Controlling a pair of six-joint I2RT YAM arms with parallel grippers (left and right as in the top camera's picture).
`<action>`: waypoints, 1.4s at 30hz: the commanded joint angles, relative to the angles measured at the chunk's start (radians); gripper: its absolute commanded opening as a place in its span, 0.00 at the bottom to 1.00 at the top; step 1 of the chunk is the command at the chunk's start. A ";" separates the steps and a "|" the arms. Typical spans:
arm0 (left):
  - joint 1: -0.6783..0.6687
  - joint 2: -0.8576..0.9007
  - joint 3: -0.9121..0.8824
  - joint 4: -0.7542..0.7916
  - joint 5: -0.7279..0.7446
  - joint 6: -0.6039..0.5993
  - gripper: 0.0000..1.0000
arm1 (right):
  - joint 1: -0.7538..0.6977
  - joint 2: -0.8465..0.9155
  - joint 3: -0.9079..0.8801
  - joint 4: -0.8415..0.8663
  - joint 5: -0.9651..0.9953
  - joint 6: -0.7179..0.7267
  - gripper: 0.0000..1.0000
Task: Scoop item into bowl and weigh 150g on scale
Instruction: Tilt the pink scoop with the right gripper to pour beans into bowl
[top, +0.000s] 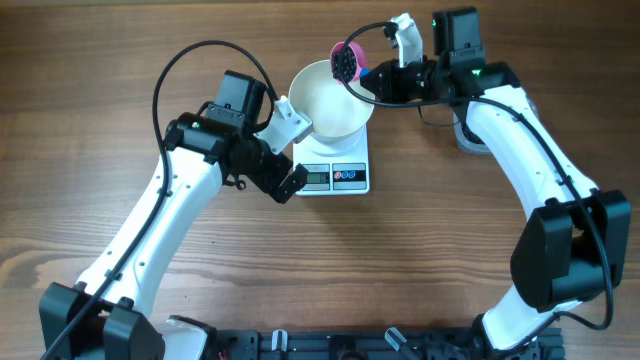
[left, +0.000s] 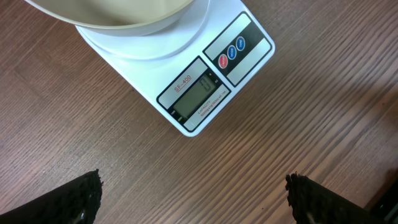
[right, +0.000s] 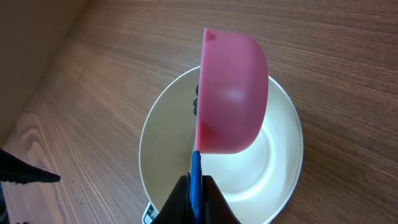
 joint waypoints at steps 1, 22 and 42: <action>0.002 0.006 0.007 0.003 0.019 0.016 1.00 | 0.003 -0.034 0.027 0.007 0.001 0.008 0.04; 0.002 0.006 0.007 0.003 0.019 0.016 1.00 | 0.003 -0.034 0.027 -0.030 0.009 0.031 0.04; 0.002 0.006 0.007 0.003 0.019 0.016 1.00 | 0.003 -0.034 0.027 0.074 0.035 0.033 0.04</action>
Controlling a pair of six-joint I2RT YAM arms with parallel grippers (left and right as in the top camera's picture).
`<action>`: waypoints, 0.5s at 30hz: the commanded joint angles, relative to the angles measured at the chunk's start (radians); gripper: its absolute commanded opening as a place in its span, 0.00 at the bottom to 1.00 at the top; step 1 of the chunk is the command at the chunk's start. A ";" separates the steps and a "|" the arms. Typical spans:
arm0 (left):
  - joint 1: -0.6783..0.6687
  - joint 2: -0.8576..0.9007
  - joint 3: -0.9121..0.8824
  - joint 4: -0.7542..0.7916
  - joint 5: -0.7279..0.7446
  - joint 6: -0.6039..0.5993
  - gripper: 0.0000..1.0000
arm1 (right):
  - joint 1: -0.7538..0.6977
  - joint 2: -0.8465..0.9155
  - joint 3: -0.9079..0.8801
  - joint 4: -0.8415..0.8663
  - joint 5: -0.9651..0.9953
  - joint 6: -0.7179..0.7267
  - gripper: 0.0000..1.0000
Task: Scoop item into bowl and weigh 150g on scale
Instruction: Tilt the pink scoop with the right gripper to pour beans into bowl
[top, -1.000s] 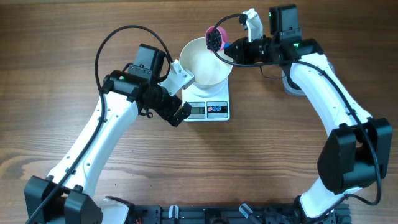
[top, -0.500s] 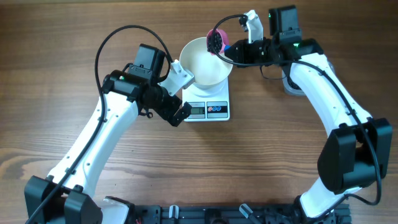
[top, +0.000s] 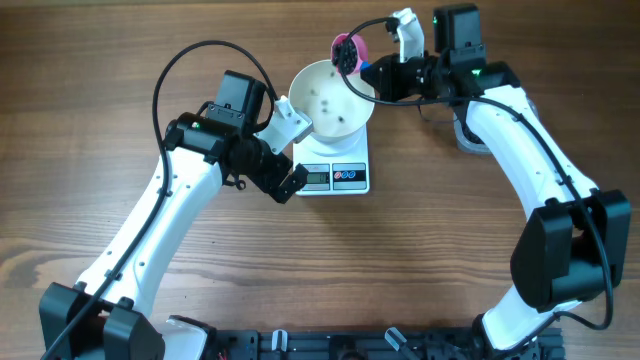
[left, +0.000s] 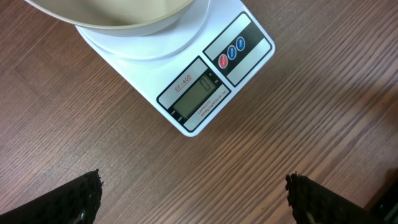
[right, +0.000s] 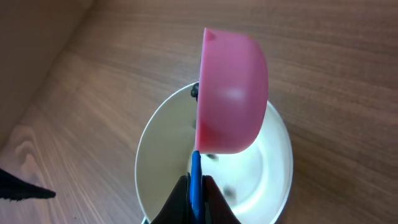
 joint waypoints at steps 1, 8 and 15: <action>0.002 0.006 0.007 0.003 0.019 0.016 1.00 | 0.003 -0.034 0.027 0.014 0.010 0.004 0.04; 0.002 0.006 0.007 0.003 0.019 0.016 1.00 | 0.003 -0.034 0.027 0.012 0.010 0.029 0.04; 0.002 0.006 0.007 0.003 0.019 0.016 1.00 | 0.003 -0.034 0.027 0.008 0.010 0.029 0.04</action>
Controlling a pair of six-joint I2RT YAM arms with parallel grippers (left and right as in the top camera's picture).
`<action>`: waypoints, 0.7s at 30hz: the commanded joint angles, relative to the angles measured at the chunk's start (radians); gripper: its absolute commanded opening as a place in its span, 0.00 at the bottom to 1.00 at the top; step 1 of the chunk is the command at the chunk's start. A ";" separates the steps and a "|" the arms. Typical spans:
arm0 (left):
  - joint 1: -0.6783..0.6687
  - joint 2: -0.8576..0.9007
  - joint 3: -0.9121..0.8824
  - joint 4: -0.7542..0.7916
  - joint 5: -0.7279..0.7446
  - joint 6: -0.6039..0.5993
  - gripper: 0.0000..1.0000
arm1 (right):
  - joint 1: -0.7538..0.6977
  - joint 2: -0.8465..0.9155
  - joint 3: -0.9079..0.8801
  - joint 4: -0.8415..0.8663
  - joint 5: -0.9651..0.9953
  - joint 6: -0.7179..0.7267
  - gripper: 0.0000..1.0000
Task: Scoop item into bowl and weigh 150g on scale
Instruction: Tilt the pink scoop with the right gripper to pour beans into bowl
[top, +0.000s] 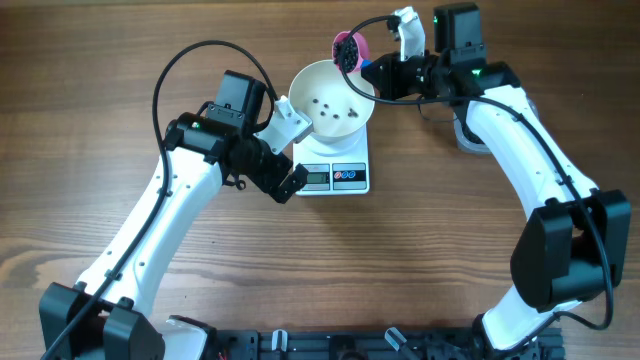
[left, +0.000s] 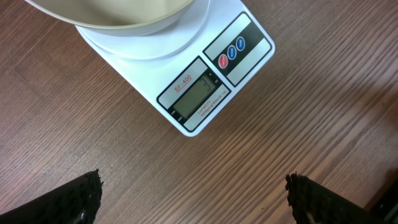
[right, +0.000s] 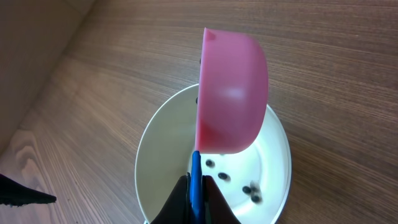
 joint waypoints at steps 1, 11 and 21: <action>0.002 0.006 0.007 0.003 0.019 0.016 1.00 | 0.003 -0.034 0.027 0.002 0.005 0.004 0.04; 0.002 0.006 0.007 0.003 0.019 0.016 1.00 | 0.003 -0.034 0.027 0.003 0.062 -0.181 0.04; 0.002 0.006 0.007 0.003 0.019 0.016 1.00 | 0.003 -0.034 0.027 -0.005 0.062 -0.187 0.04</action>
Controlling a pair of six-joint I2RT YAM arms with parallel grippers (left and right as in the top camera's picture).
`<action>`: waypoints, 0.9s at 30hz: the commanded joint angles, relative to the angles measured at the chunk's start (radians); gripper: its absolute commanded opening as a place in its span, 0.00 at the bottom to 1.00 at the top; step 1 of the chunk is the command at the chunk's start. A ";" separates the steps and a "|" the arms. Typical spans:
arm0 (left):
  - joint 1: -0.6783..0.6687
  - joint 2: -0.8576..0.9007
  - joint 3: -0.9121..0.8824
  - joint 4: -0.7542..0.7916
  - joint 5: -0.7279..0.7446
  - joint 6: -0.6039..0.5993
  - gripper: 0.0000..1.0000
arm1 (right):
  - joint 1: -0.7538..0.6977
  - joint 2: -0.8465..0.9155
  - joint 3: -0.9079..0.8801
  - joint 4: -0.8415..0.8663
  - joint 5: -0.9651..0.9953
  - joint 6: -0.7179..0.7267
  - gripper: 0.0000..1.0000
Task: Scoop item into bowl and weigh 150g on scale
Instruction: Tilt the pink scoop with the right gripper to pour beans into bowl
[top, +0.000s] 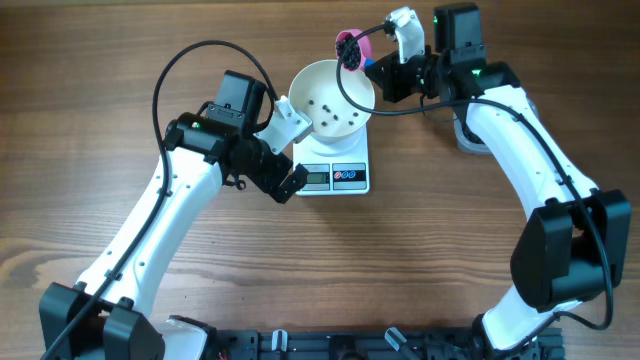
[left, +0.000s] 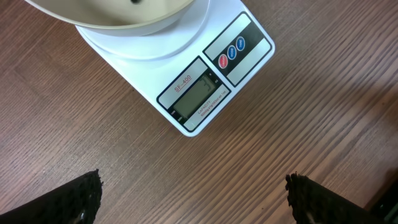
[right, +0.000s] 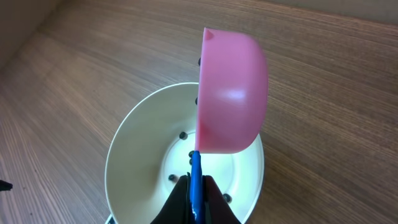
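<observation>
A cream bowl (top: 331, 97) sits on the white digital scale (top: 338, 177), with several small dark beads scattered in its bottom (right: 182, 135). My right gripper (right: 196, 194) is shut on the blue handle of a pink scoop (right: 230, 93), tipped on its side above the bowl's far rim. In the overhead view the scoop (top: 350, 48) hangs at the bowl's upper right edge, dark beads showing in its mouth. My left gripper (left: 194, 196) is open above bare wood just in front of the scale (left: 199, 87), whose display (left: 198, 93) is unreadable.
A grey round object (top: 468, 135) lies partly hidden under my right arm at the back right. The wooden table (top: 420, 250) stretches around the scale.
My right gripper and scoop have shifted slightly to the right and back, toward the bowl's far right rim. A few more beads lie in the bowl. The left arm is unchanged.
At first the bowl was empty with the tipped scoop over its right rim. Then a few beads lay in the bowl, then more. Now the scoop sits slightly farther right, still tipped, and the left gripper has stayed open by the scale.
</observation>
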 joint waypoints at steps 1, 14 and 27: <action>0.002 0.006 0.007 0.003 0.019 0.016 1.00 | 0.003 -0.034 0.027 -0.007 0.005 -0.023 0.04; 0.024 0.006 0.007 0.003 0.019 0.016 1.00 | 0.004 -0.034 0.027 -0.024 0.035 -0.067 0.04; 0.024 0.006 0.007 0.003 0.019 0.016 1.00 | 0.004 -0.034 0.027 -0.031 0.016 -0.064 0.04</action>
